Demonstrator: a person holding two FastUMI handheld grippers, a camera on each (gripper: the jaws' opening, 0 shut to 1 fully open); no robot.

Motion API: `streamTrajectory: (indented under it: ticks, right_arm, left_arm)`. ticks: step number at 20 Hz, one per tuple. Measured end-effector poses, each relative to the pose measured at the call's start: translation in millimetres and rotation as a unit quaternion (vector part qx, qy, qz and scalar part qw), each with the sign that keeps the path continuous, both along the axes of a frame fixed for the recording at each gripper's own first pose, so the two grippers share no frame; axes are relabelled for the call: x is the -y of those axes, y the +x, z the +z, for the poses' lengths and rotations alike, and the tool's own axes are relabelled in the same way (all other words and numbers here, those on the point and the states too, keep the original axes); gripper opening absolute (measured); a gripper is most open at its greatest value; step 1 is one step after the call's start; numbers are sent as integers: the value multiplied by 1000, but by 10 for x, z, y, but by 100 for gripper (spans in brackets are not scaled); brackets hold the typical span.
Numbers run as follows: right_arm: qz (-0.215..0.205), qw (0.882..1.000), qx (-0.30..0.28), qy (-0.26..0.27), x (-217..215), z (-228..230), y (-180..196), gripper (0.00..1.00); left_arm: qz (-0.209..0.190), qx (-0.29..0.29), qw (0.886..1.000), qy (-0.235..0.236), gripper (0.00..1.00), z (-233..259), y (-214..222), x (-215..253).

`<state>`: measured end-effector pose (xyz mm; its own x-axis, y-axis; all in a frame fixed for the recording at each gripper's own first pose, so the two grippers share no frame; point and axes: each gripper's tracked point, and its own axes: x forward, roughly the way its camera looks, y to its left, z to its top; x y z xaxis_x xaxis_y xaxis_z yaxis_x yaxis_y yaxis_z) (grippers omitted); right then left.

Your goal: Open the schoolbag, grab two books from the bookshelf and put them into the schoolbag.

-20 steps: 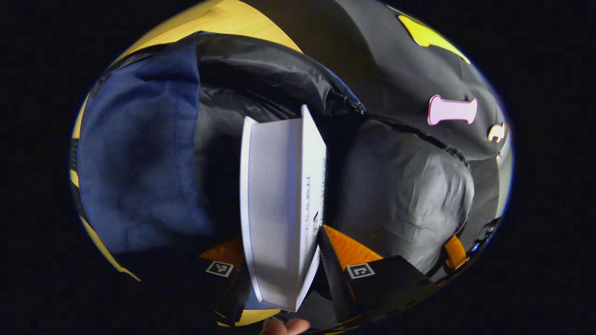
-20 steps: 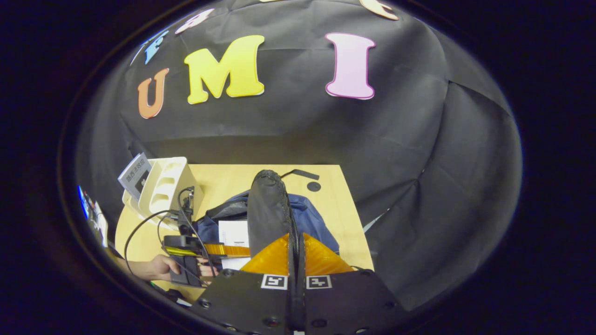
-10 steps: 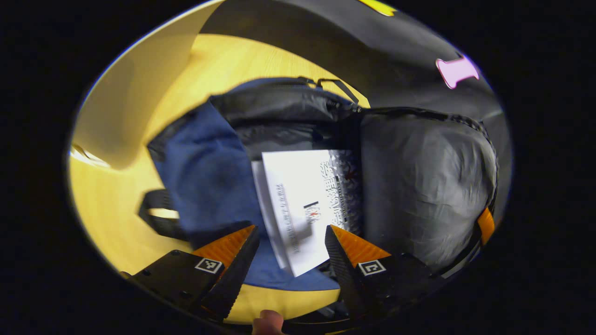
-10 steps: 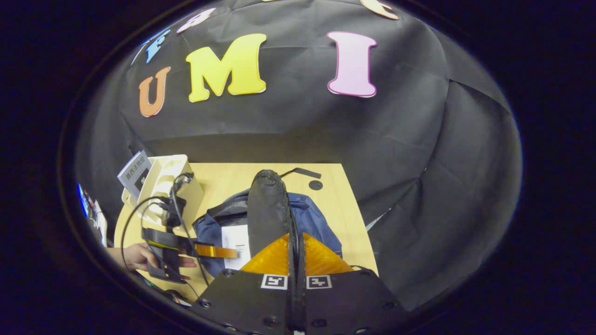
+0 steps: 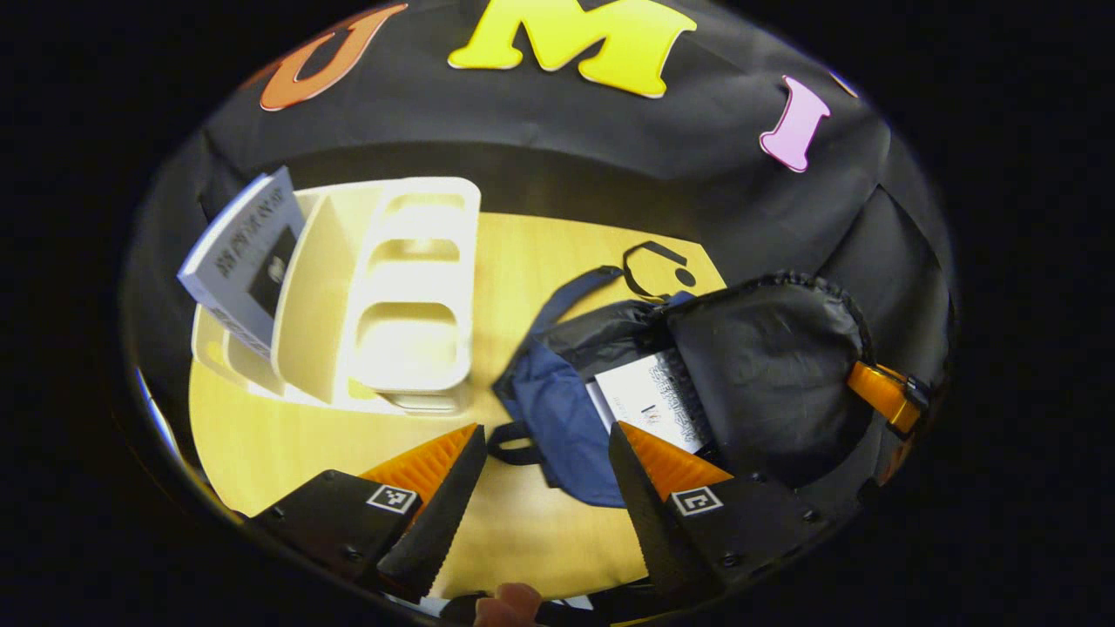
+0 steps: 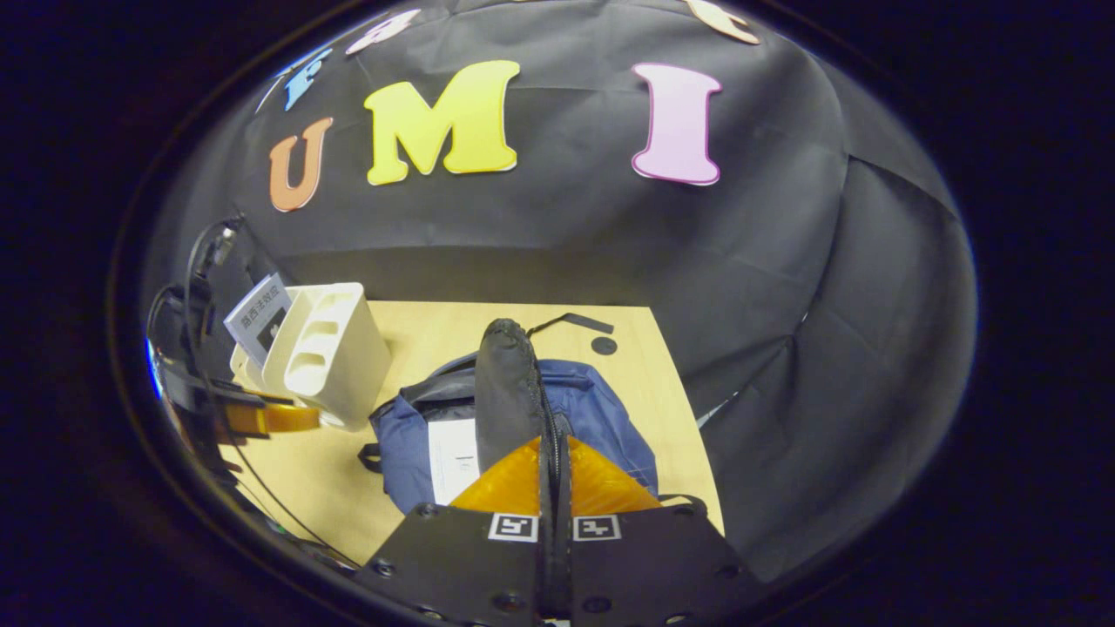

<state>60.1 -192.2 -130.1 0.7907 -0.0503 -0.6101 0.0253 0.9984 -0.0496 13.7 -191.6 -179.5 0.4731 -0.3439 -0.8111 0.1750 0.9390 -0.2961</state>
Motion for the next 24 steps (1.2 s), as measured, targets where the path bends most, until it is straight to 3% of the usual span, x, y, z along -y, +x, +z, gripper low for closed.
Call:
streamTrajectory:
  ticks: [7, 8, 9, 11, 15, 19, 24]
  right_arm:
    - [-1, 1000, 3, -3, -220, 13, -70, 0]
    - [-3, 1000, 5, -2, -245, 20, -95, 0]
    - [-5, 1000, 4, -1, -273, 8, -99, 0]
    - [-11, 1000, 5, 2, -319, 9, -108, 0]
    - [-16, 1000, 3, -2, -373, -5, -127, 0]
    - [-24, 1000, 0, 0, -389, -27, -130, 0]
    - [-41, 999, -7, 3, -362, -81, -113, 0]
  left_arm:
    - [45, 70, 993, 84, 90, 631, 390, -1542]
    - [58, 80, 991, 95, 100, 766, 497, -1815]
    - [65, 85, 989, 101, 90, 864, 593, -2004]
    - [63, 92, 988, 104, 94, 1012, 771, -2282]
    - [53, 74, 991, 93, 96, 1069, 1126, -2531]
    - [46, 6, 997, 62, 97, 865, 1345, -2561]
    - [25, -87, 994, 55, 97, 378, 1469, -2457]
